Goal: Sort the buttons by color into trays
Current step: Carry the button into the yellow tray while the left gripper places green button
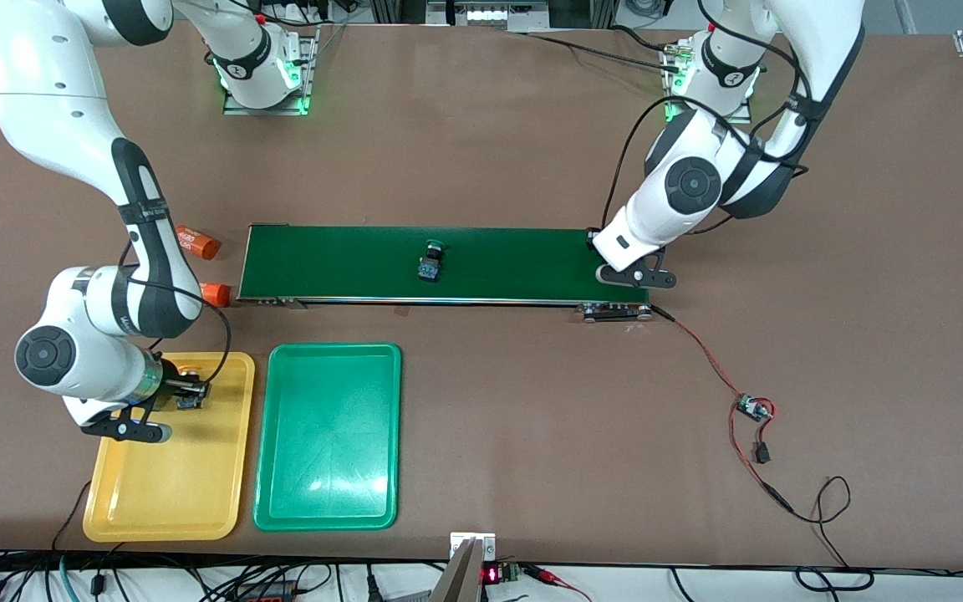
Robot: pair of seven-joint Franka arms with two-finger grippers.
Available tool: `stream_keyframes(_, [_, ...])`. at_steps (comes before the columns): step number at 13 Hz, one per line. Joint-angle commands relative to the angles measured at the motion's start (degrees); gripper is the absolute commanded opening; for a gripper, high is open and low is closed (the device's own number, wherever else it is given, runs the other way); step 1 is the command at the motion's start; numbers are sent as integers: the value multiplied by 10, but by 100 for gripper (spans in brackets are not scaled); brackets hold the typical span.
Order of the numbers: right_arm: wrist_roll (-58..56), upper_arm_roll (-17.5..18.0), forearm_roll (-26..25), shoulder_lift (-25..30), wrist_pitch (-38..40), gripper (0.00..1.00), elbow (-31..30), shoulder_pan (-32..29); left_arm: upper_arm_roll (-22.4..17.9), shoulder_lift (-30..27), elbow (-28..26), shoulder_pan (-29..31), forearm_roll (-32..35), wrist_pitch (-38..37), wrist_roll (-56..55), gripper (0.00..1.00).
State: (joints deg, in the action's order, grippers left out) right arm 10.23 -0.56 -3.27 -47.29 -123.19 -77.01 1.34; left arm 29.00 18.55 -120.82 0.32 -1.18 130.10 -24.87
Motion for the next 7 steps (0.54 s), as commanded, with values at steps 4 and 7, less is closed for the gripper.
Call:
stream_keyframes(4, [-8, -1, -2, -28, 2, 60, 35, -4, -6, 22, 1, -16, -14, 32, -38, 2])
stream_keyframes(7, [-10, -1, -2, -28, 2, 94, 35, -4, -6, 22, 2, -22, -13, 33, -50, 14])
